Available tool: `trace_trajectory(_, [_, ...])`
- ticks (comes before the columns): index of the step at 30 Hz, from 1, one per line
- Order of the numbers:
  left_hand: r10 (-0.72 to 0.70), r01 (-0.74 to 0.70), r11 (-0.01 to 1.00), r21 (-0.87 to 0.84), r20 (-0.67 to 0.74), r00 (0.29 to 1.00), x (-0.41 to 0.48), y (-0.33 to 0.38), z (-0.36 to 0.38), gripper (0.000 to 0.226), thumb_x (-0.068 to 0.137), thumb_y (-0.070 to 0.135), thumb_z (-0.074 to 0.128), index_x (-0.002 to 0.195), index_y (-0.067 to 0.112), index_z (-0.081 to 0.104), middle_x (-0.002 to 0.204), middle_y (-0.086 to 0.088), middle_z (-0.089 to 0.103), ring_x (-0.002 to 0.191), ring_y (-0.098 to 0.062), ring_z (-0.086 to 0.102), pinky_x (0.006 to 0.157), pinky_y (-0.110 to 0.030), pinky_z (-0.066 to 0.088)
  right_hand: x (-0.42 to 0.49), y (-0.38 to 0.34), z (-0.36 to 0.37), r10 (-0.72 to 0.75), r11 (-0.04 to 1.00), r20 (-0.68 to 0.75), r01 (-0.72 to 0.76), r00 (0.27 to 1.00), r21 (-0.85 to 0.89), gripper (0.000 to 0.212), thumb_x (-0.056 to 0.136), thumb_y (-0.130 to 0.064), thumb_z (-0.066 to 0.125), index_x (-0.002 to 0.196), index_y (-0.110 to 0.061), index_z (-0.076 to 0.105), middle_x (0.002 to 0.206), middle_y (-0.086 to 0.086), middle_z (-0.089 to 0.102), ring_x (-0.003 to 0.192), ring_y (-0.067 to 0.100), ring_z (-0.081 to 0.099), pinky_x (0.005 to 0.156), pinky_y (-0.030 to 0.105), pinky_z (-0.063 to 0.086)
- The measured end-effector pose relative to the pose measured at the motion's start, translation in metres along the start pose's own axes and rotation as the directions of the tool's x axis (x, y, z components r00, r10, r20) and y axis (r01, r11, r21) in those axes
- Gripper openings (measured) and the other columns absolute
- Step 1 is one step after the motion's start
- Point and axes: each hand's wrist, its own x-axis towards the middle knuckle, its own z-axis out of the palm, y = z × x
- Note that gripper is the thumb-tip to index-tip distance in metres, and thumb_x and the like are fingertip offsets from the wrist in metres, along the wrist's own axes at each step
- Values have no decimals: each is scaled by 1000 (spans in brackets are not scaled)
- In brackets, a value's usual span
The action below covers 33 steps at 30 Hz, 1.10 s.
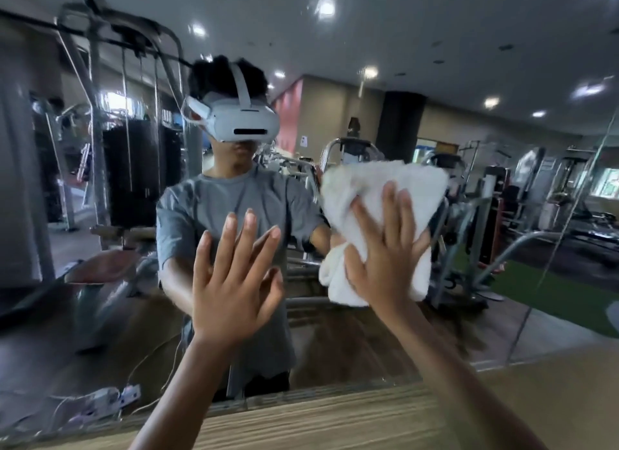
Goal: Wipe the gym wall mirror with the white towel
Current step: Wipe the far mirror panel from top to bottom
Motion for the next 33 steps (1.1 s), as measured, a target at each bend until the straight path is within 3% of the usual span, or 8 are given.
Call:
trace_trajectory(5, [8, -8, 1000, -17, -14, 1000, 4, -1, -4, 63, 92, 39, 54, 151, 22, 44, 158, -13, 38, 147, -33, 34, 114, -57, 31, -12, 51, -12, -574, 810, 165, 586, 802, -35, 70, 79, -45, 57, 146, -43, 38, 158, 3, 31, 145, 28, 31, 97, 55, 33])
trace_trajectory(11, [-85, 76, 990, -118, -68, 994, 65, 9, -16, 46, 87, 38, 57, 130, 23, 57, 141, -7, 45, 134, -27, 40, 112, -52, 27, 101, 40, -17, -33, 999, -47, 34, 998, 6, 66, 86, -36, 46, 150, -37, 34, 163, 7, 27, 150, 26, 23, 103, 57, 29])
trace_trajectory(14, [-53, 49, 995, -86, -39, 998, 130, 4, -23, 49, 88, 42, 50, 131, 20, 56, 144, -10, 47, 139, -27, 34, 115, -47, 16, 113, 28, -11, -248, 969, -35, 248, 968, -9, 65, 87, -43, 48, 150, -37, 36, 163, 7, 25, 150, 30, 24, 104, 56, 26])
trace_trajectory(19, [62, -62, 998, 22, -15, 998, 217, -24, -32, 61, 95, 46, 38, 148, 16, 43, 161, -18, 30, 151, -29, 20, 120, -46, 6, 144, 92, -25, -764, 631, 106, 772, 636, -83, 70, 78, -41, 57, 146, -44, 38, 161, 1, 27, 148, 26, 27, 101, 56, 30])
trace_trajectory(25, [87, -94, 981, 168, 48, 995, 242, -46, -23, 69, 100, 53, 28, 161, 21, 16, 167, -18, 2, 155, -32, 0, 123, -58, 4, 202, 53, -26, -122, 992, -99, 124, 988, 19, 63, 89, -39, 43, 151, -40, 33, 166, -2, 17, 152, 22, 18, 103, 58, 30])
trace_trajectory(28, [109, -105, 982, 158, -17, 994, 240, -46, -23, 68, 100, 50, 33, 159, 18, 25, 166, -20, 11, 154, -35, 8, 121, -61, 11, 187, 36, -15, -322, 946, -107, 323, 941, -13, 61, 89, -42, 45, 149, -38, 37, 164, 3, 24, 151, 26, 23, 100, 51, 29])
trace_trajectory(31, [108, -103, 981, 165, -24, 994, 240, -44, -22, 68, 99, 49, 34, 159, 17, 26, 165, -21, 12, 154, -35, 9, 121, -61, 11, 202, 77, -29, -703, 709, 30, 703, 711, -49, 65, 81, -38, 50, 145, -42, 40, 162, 1, 27, 149, 25, 27, 101, 47, 27])
trace_trajectory(33, [97, -90, 984, 156, -35, 995, 241, -41, -22, 68, 97, 47, 38, 156, 15, 33, 163, -24, 19, 153, -38, 15, 121, -60, 11, 235, 109, -38, -639, 762, 53, 641, 767, -92, 67, 80, -35, 48, 146, -43, 37, 162, -1, 25, 148, 23, 26, 104, 52, 28])
